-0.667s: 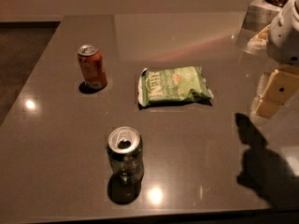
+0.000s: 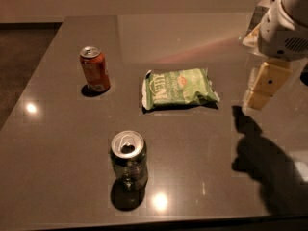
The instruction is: Move green jalapeno chip bag near coke can
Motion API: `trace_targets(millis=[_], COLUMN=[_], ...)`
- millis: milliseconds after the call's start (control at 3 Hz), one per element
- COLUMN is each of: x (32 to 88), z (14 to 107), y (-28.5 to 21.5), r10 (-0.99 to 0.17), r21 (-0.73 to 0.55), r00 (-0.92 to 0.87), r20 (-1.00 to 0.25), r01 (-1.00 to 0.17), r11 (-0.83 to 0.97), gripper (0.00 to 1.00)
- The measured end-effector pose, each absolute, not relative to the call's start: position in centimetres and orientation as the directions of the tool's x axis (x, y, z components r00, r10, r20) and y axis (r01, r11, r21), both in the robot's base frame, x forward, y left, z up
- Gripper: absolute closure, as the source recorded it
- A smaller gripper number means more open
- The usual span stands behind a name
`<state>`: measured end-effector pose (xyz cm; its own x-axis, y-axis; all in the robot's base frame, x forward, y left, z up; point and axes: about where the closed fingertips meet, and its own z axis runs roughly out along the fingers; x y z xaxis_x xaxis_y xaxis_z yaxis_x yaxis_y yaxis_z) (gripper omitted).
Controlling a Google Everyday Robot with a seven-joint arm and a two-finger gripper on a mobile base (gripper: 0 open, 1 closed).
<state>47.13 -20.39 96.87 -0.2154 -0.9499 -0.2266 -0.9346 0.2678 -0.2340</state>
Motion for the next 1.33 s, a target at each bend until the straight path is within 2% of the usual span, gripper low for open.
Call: trace_targets(millis=[1000, 1333], x=[54.0, 56.1], z=[92.1, 88.9], y=[-16.6, -15.3], r10=[-0.952, -0.967], r21=[-0.185, -0.149], r00=[-0.183, -0.159], r20=[-0.243, -0.200], r01=[-0.955, -0.970], r11=[0.231, 0.190], gripper=[0.00, 0.00])
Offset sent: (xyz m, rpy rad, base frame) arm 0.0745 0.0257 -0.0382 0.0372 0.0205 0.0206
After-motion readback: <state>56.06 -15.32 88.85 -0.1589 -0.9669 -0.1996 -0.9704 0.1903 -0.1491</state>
